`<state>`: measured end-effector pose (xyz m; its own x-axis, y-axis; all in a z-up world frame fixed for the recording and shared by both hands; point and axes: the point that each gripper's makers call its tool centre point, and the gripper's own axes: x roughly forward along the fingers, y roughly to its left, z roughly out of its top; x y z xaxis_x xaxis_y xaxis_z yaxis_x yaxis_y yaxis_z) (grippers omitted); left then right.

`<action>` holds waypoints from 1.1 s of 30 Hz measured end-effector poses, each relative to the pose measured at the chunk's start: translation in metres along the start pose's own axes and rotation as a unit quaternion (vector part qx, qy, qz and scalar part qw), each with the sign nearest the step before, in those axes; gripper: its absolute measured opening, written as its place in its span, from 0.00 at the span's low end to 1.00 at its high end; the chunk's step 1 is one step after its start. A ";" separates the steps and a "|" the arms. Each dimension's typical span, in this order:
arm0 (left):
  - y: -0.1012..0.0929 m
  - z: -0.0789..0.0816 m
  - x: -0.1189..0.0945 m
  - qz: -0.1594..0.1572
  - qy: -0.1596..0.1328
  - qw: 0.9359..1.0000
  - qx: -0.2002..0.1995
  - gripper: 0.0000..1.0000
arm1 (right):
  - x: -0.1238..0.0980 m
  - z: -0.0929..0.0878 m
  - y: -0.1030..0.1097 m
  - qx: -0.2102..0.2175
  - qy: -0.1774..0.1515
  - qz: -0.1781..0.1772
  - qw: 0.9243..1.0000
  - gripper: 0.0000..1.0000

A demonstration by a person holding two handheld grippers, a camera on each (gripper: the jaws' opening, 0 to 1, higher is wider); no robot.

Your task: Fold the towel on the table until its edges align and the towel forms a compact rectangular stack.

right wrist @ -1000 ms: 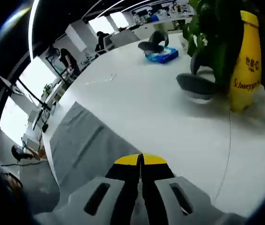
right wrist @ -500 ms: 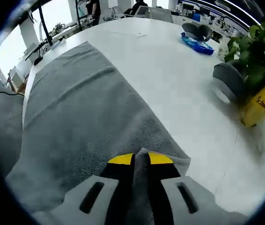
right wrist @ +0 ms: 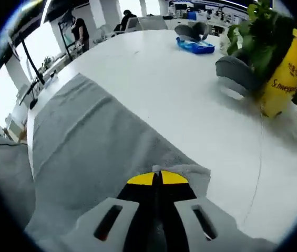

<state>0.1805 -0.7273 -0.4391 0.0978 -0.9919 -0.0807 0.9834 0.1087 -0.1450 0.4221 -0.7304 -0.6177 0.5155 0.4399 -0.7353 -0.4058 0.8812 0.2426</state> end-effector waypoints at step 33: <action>0.008 0.089 -0.186 0.138 -0.118 0.983 0.024 0.03 | -0.110 0.224 0.124 0.103 -0.290 0.117 0.944 0.00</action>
<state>0.1836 -0.5480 -0.3374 0.3886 -0.9134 0.1209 0.9202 0.3780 -0.1019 0.4847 -0.6309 -0.3649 0.7810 0.5950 -0.1899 -0.4353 0.7366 0.5175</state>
